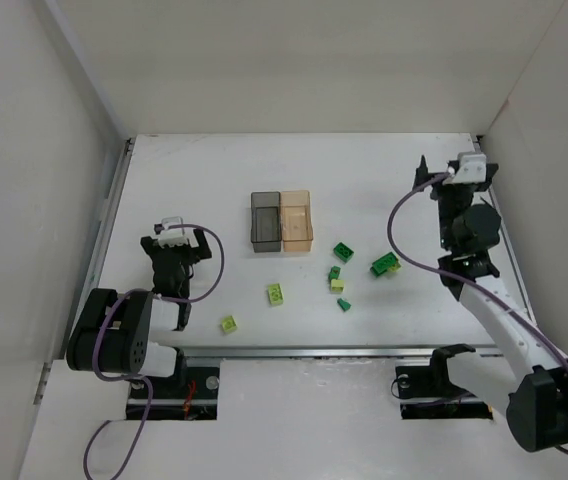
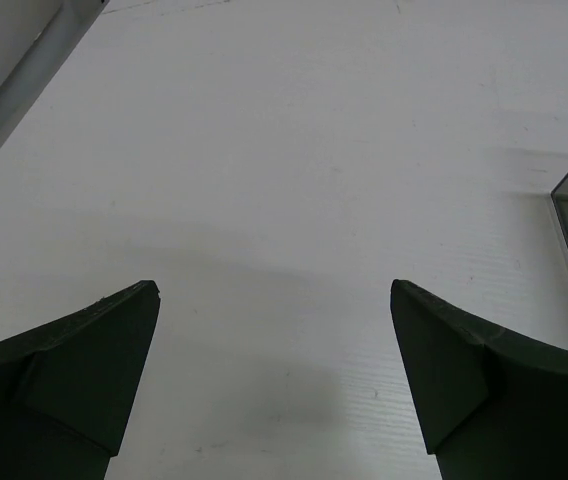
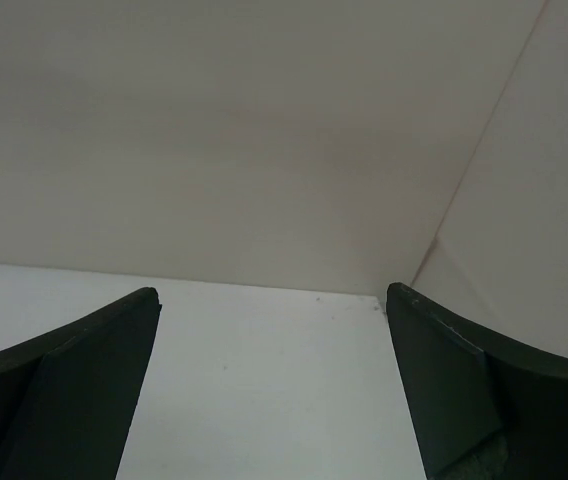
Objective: Sort the legos into containers by color
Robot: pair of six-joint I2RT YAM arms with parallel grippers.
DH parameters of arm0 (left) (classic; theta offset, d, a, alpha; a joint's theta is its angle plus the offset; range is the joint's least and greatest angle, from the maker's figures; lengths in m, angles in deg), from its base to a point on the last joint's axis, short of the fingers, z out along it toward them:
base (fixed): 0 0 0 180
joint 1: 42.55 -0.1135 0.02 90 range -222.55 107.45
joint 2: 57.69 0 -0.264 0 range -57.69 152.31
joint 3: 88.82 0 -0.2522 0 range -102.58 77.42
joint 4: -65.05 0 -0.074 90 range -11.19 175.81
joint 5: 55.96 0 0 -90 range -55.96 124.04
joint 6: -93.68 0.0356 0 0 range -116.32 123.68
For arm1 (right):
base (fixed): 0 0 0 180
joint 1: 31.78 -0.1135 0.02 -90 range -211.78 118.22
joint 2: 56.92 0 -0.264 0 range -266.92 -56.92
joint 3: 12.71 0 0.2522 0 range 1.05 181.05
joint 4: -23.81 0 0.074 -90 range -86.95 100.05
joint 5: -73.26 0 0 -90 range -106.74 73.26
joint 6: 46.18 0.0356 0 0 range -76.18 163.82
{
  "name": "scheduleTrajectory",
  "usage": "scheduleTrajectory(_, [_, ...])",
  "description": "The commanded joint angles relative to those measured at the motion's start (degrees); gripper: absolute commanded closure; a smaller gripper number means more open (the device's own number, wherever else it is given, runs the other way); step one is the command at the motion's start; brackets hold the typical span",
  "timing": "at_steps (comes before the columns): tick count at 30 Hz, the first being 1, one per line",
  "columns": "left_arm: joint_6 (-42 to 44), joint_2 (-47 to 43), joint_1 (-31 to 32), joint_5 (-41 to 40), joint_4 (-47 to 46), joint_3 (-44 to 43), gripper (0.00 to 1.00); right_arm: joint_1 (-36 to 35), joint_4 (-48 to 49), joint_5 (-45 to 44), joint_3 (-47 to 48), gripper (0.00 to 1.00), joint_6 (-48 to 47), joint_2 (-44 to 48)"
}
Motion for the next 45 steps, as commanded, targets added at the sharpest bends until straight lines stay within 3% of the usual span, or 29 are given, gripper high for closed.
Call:
scheduleTrajectory(1, [0.83, -0.07, -0.14, 3.85, -13.83, -1.21, 0.00, -0.55, -6.93, -0.92, 8.49, 0.00, -8.02, -2.87])
scheduleTrajectory(3, [2.24, -3.56, -0.93, 6.84, -17.77, 1.13, 0.00, -0.55, -10.18, -0.92, 16.02, 0.00, -8.03, -4.81])
scheduleTrajectory(5, [3.83, -12.41, -0.93, 13.85, -11.50, 1.77, 0.00, -1.07, -17.91, 1.70, 21.67, 0.00, -8.03, -6.83])
scheduleTrajectory(6, [5.84, -17.86, -0.93, 18.50, 4.03, -2.32, 0.00, -1.78, -20.46, 2.76, 26.65, 0.00, -8.03, -7.36])
scheduleTrajectory(7, [18.82, -26.88, -0.93, 25.16, 13.41, -5.75, 0.00, -1.78, -23.79, 3.47, 28.44, 0.00, -8.03, -7.97])
scheduleTrajectory(8, [26.26, -29.84, -0.93, 36.71, 22.29, -9.53, 0.00, -2.48, -24.43, 3.48, 29.85, 0.00, -8.03, -7.98])
scheduleTrajectory(9, [31.99, -32.04, 0.20, 38.91, 35.00, -12.87, 0.00, -3.88, -24.44, 1.65, 30.65, 0.00, -8.99, -7.98])
scheduleTrajectory(11, [41.51, -36.36, 0.74, 35.61, 40.03, -18.60, 0.00, -5.64, -24.44, -1.95, 31.45, 0.00, -17.04, -9.29])
scheduleTrajectory(14, [45.41, -36.90, 1.27, 29.64, 42.50, -22.12, 0.00, -10.04, -24.44, -22.47, 35.39, 0.00, -30.22, -18.03])
scheduleTrajectory(15, [43.93, -36.90, 1.27, 25.09, 43.55, -23.44, 0.00, -10.57, -24.44, -29.24, 37.23, 0.00, -30.26, -21.13])
scheduleTrajectory(16, [41.91, -36.38, 1.27, 23.22, 47.74, -26.93, 0.00, -11.09, -24.44, -41.75, 39.43, 0.00, -27.74, -24.12])
scheduleTrajectory(17, [39.63, -35.15, 1.27, 21.63, 50.83, -28.97, 0.00, -11.10, -24.96, -46.74, 44.06, 0.00, -23.45, -26.50])
scheduleTrajectory(18, [37.61, -34.44, 1.27, 21.01, 54.25, -30.73, 0.00, -11.97, -39.24, -47.40, 46.72, 0.00, -10.71, -28.53])
scheduleTrajectory(19, [35.24, -33.74, 1.27, 22.48, 57.85, -32.49, 0.00, -12.67, -51.39, -31.49, 49.53, 0.00, -4.40, -28.55])
scheduleTrajectory(21, [36.00, -32.42, 1.27, 27.39, 69.54, -36.36, 0.00, -12.68, -64.99, -12.51, 50.79, 0.00, 4.92, -27.07])
scheduleTrajectory(23, [36.71, -31.62, 1.27, 33.21, 76.05, -37.07, 0.00, -13.30, -65.04, 4.95, 46.07, 0.02, 8.31, -25.74])
scheduleTrajectory(25, [33.29, -31.62, 1.27, 33.75, 76.61, -36.12, 0.00, -14.52, -63.56, 11.62, 38.94, 0.05, 11.73, -25.73])
scheduleTrajectory(31, [30.03, -32.77, 1.27, 33.04, 77.14, -32.86, 0.00, -17.16, -63.99, 12.27, 32.59, 0.16, 16.14, -34.93])
scheduleTrajectory(35, [34.49, -32.16, 1.27, 33.04, 80.91, -32.86, 0.00, -17.16, -64.52, 15.86, 33.73, 0.17, 16.67, -40.13])
scheduleTrajectory(37, [43.27, -32.15, 1.27, 34.89, 85.28, -32.86, 0.00, -17.16, -63.90, 17.27, 33.74, 0.17, 16.67, -41.55])
scheduleTrajectory(39, [44.27, -32.67, 1.27, 32.01, 85.31, -33.38, 0.00, -17.16, -62.76, 17.28, 33.74, 0.17, 16.67, -42.42])
scheduleTrajectory(42, [33.67, -33.20, 1.27, 25.86, 78.39, -32.33, 0.00, -17.16, -62.76, 17.28, 33.74, 0.18, 16.14, -44.88])
scheduleTrajectory(43, [29.54, -33.21, 1.27, 20.01, 76.54, -32.33, 0.00, -17.16, -62.76, 17.28, 33.74, 0.21, 16.14, -45.50])
scheduleTrajectory(44, [22.10, -33.21, 1.27, 17.34, 75.04, -32.33, 0.00, -17.16, -62.76, 17.28, 33.74, 0.23, 16.14, -46.03])
scheduleTrajectory(45, [19.86, -32.60, 1.27, 15.83, 75.03, -32.33, 0.00, -17.16, -62.76, 16.67, 33.74, 0.27, 16.14, -46.56])
